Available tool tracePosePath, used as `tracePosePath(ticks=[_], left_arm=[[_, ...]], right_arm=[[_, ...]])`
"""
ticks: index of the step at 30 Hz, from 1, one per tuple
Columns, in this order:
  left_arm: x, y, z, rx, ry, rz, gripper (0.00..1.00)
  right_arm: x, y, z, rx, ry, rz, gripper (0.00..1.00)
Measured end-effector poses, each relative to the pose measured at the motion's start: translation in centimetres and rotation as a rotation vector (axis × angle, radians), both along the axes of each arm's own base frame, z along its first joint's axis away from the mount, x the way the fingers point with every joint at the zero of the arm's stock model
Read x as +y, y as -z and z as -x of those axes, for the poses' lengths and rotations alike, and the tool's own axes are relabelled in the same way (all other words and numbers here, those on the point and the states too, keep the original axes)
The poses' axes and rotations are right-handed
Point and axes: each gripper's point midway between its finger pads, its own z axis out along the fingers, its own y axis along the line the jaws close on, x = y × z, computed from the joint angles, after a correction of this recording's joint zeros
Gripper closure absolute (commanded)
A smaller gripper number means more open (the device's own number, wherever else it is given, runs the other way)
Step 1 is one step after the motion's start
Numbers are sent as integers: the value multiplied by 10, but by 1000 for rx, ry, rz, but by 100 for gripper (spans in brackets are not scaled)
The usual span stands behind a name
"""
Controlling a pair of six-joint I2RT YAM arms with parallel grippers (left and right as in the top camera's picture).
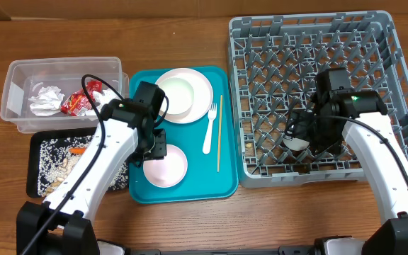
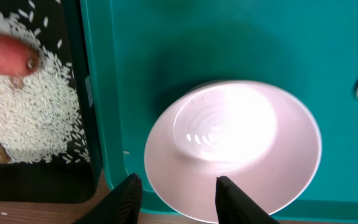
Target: Sort waste into correct bins and load items into the dishwasher
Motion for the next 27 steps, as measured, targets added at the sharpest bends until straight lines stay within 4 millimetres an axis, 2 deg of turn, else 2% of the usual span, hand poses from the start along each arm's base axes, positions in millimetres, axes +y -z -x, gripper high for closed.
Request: tracePosePath(ticks=[10, 22, 27], left_arm=[[6, 27, 18, 47, 0, -16, 55], [8, 57, 25, 36, 0, -12, 55], [9, 66, 30, 40, -1, -9, 68]], right_arm=[[0, 0, 0, 0, 0, -3, 11], [0, 0, 0, 0, 0, -3, 11], [0, 0, 0, 0, 0, -2, 11]])
